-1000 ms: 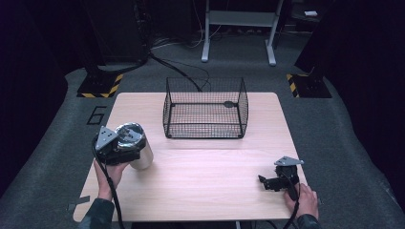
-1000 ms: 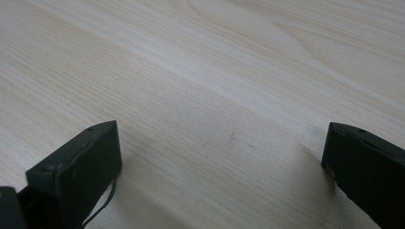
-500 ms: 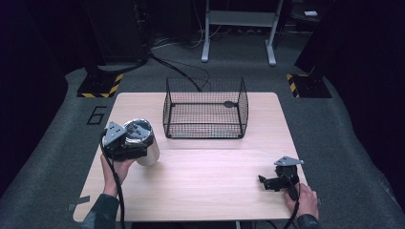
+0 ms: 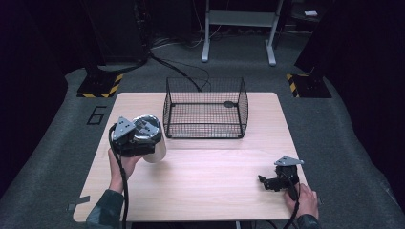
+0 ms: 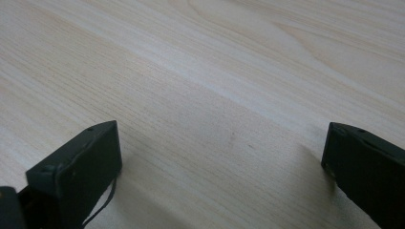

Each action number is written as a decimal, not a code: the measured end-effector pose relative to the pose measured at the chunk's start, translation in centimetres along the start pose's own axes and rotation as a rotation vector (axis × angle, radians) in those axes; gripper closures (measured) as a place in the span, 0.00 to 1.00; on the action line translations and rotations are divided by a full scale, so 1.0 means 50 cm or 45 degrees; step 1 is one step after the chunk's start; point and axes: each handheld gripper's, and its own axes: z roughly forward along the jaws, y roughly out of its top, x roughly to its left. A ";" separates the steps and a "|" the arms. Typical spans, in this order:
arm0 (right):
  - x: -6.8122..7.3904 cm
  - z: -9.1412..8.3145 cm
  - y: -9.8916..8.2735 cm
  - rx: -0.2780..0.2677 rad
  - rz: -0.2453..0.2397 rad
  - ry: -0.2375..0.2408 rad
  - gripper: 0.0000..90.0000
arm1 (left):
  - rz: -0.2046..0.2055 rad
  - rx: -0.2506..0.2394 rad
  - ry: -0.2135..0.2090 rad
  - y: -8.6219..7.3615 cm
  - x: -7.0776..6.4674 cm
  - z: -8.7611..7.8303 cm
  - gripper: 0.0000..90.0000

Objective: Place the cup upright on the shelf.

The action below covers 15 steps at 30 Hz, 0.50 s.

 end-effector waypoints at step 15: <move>0.000 0.000 0.000 0.000 -0.001 0.000 0.00 | 0.029 0.005 -0.046 0.025 -0.021 0.033 0.04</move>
